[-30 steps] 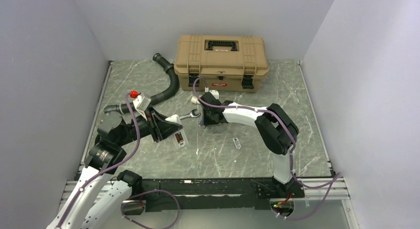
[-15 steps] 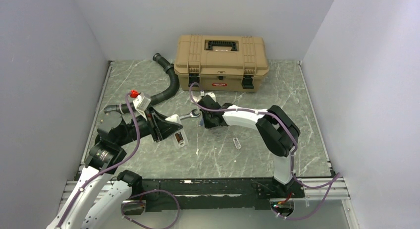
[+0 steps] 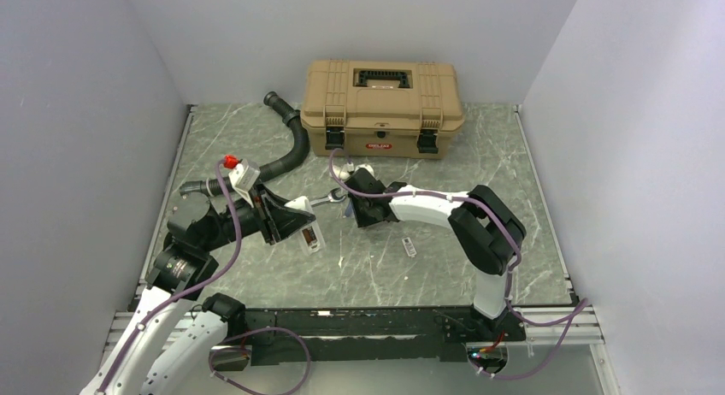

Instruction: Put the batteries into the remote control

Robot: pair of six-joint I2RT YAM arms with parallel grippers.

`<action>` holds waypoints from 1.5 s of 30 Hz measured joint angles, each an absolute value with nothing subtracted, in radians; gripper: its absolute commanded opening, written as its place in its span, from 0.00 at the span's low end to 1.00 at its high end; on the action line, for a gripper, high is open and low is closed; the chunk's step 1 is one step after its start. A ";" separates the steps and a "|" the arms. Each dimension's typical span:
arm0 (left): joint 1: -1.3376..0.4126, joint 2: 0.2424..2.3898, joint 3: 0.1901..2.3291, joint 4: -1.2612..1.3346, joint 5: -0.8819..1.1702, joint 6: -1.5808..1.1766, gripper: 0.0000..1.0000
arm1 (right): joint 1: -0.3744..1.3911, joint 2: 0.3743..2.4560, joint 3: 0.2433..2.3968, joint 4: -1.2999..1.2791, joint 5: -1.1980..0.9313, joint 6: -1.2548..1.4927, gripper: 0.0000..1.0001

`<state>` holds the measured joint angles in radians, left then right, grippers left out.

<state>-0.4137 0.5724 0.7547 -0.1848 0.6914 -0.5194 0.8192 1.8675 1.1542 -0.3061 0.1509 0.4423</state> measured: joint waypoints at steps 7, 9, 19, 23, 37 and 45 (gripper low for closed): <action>-0.414 0.573 0.755 -0.184 0.691 -0.519 0.00 | 0.823 1.865 1.150 -0.306 0.143 0.436 0.20; -0.414 0.573 0.755 -0.184 0.691 -0.520 0.00 | 0.825 1.865 1.150 -0.307 0.139 0.433 0.21; -0.414 0.574 0.755 -0.178 0.691 -0.521 0.00 | 0.842 1.865 1.150 -0.318 0.149 0.410 0.22; -0.414 0.575 0.755 -0.177 0.691 -0.522 0.00 | 0.846 1.865 1.152 -0.327 0.161 0.405 0.22; -0.414 0.587 0.755 -0.177 0.691 -0.526 0.00 | 0.848 1.866 1.160 -0.353 0.171 0.392 0.04; -0.414 0.587 0.755 -0.180 0.674 -0.529 0.00 | 0.848 1.829 1.110 -0.312 0.146 0.392 0.00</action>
<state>-0.4137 0.5869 0.7547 -0.1802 0.6743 -0.5289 0.8478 1.8286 1.1103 -0.3119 0.1459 0.3920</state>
